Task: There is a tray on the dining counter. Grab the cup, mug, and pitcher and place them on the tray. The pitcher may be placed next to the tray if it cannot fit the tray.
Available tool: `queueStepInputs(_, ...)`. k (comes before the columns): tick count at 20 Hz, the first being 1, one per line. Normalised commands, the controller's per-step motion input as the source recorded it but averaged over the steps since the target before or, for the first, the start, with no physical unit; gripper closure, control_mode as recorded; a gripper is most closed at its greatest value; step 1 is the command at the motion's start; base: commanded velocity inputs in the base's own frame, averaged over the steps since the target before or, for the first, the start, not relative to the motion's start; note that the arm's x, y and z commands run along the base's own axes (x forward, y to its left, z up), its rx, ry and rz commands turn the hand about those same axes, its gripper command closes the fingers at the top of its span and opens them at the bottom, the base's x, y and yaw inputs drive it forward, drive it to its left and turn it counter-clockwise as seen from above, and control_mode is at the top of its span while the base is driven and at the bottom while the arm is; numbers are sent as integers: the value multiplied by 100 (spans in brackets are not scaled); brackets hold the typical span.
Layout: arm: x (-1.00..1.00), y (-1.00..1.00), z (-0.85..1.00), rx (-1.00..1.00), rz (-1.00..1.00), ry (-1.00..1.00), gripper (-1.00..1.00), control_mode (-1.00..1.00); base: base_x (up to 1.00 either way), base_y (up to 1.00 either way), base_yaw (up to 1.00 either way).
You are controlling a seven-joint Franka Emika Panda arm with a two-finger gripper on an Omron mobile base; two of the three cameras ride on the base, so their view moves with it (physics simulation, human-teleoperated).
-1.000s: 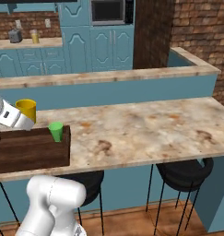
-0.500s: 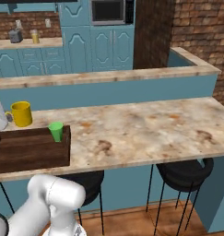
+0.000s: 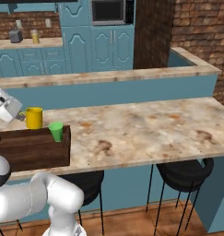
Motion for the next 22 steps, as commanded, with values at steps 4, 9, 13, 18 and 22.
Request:
queueStepInputs(4, 12, 0, -75, -2, -9, 3, 100, -100, 0, 0, 0)
queueStepInputs(9, 8, 0, -63, -4, 0, -2, 100, -100, 0, 0, 0)
queueStepInputs(13, 16, 0, -64, -8, 8, -10, 100, -100, 0, 0, 0)
queueStepInputs(18, 8, -1, -58, -5, 9, -9, 100, -100, 0, 0, 0)
queueStepInputs(22, 6, -8, -40, 0, 3, -4, 100, -100, 0, 0, 0)
